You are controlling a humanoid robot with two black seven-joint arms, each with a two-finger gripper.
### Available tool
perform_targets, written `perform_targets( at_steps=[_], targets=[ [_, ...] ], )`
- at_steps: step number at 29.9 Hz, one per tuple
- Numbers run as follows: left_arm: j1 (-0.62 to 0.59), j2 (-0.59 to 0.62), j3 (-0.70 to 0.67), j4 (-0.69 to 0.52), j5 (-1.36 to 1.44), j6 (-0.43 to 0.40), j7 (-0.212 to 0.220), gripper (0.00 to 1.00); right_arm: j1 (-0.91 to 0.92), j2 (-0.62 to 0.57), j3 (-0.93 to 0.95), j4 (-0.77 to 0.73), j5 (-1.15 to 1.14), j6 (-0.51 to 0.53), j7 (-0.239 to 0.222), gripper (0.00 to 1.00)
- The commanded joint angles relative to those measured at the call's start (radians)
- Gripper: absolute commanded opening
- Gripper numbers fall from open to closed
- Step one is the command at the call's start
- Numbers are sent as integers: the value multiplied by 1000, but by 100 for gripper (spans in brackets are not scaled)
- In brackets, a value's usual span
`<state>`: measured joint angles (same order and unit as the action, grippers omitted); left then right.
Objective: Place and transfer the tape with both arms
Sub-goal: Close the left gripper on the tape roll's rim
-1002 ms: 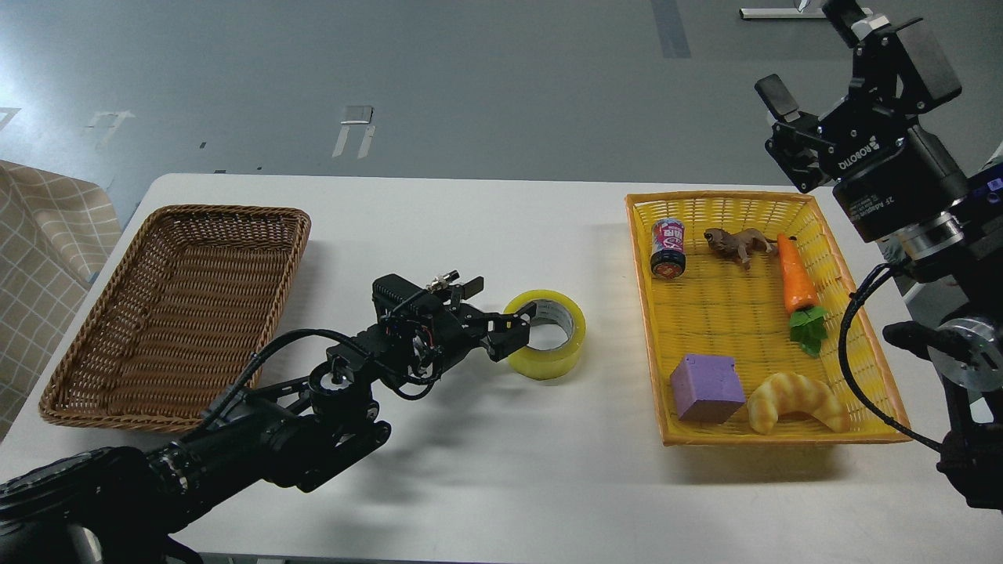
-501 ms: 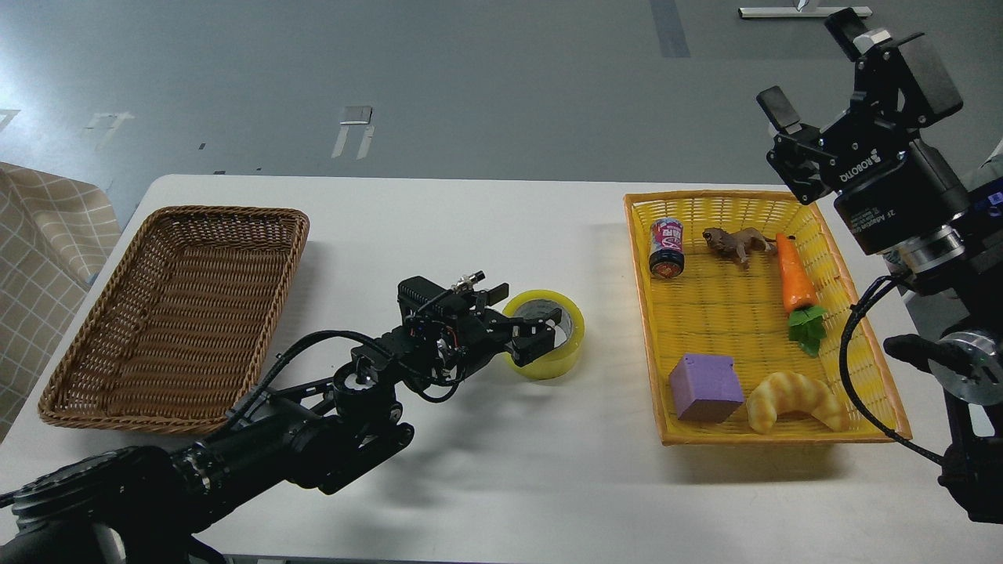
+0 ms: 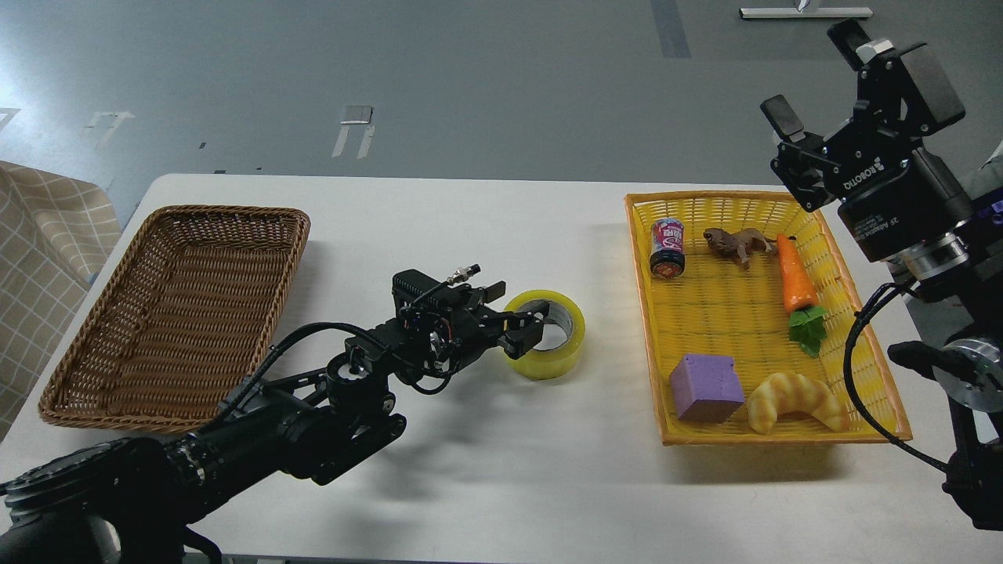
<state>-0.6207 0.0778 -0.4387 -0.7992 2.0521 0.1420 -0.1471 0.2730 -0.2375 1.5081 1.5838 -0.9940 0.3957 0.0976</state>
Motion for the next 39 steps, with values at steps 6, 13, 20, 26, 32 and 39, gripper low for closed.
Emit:
perform_targets(
  at_steps=[6, 13, 20, 26, 32, 39],
  targets=[
    [-2, 2, 0, 0, 0, -1, 1, 38, -3, 0, 0, 7, -2, -3, -1, 100],
    [-4, 14, 0, -2, 5, -1, 0, 38, -3, 0, 1, 8, 0, -5, -1, 100],
    [-11, 30, 74, -12, 3, 1, -5, 37, -9, 0, 1, 15, 0, -6, -1, 100],
    [-14, 39, 83, -15, 3, 1, -8, 36, -17, 0, 3, 19, 0, -6, -2, 100],
    [-27, 40, 84, -15, 5, 1, -9, 17, -21, 0, 6, 22, 0, -6, -4, 100],
    [-33, 45, 84, -15, -1, -1, -9, 0, -23, 0, 11, 22, 0, -8, -4, 100]
  ],
)
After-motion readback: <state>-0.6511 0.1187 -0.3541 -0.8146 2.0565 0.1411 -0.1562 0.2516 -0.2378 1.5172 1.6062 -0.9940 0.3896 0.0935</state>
